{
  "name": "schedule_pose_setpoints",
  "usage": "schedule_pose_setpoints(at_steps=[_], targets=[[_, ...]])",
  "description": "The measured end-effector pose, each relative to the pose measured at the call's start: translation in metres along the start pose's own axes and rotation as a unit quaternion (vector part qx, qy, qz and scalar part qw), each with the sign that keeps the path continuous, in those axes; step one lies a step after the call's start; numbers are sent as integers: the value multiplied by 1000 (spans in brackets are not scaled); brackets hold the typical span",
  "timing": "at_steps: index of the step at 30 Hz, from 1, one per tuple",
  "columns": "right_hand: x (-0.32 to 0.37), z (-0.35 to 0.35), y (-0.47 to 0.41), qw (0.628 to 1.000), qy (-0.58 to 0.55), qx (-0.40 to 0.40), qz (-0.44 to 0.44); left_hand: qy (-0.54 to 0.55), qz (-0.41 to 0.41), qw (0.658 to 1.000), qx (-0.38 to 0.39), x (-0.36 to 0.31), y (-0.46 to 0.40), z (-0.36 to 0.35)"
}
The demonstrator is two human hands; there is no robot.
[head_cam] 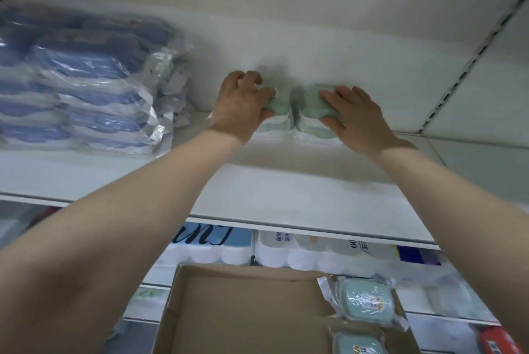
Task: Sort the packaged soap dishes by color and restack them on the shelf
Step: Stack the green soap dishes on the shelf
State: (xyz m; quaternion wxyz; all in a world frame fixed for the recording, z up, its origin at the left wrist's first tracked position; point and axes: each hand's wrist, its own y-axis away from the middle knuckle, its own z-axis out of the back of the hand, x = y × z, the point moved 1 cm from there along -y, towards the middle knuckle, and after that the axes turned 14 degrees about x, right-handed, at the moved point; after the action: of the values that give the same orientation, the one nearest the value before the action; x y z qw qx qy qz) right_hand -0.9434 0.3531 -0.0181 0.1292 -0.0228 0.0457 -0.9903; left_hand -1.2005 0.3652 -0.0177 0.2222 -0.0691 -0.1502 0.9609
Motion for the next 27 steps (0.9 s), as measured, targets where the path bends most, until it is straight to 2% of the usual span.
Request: schedule_pose_setpoints(at_steps=[3, 5, 8, 11, 19, 23, 27], targets=[[4, -13, 4, 999, 17, -36, -3, -16, 16, 998, -57, -6, 7, -13], [5, -17, 4, 999, 13, -47, 1, -25, 8, 998, -63, -7, 8, -23], [9, -24, 1, 998, 16, -56, -6, -41, 1, 999, -23, -9, 6, -32], [14, -24, -2, 999, 17, -29, -15, -47, 21, 998, 20, -12, 0, -33], [11, -9, 2, 997, 59, 34, -25, -69, 46, 995, 56, -20, 5, -22], [10, 6, 20, 997, 75, 27, -20, -58, 56, 995, 63, -29, 20, -6], [9, 16, 58, 996, 92, 16, 6, -66, 15, 998, -2, -51, 52, 8]])
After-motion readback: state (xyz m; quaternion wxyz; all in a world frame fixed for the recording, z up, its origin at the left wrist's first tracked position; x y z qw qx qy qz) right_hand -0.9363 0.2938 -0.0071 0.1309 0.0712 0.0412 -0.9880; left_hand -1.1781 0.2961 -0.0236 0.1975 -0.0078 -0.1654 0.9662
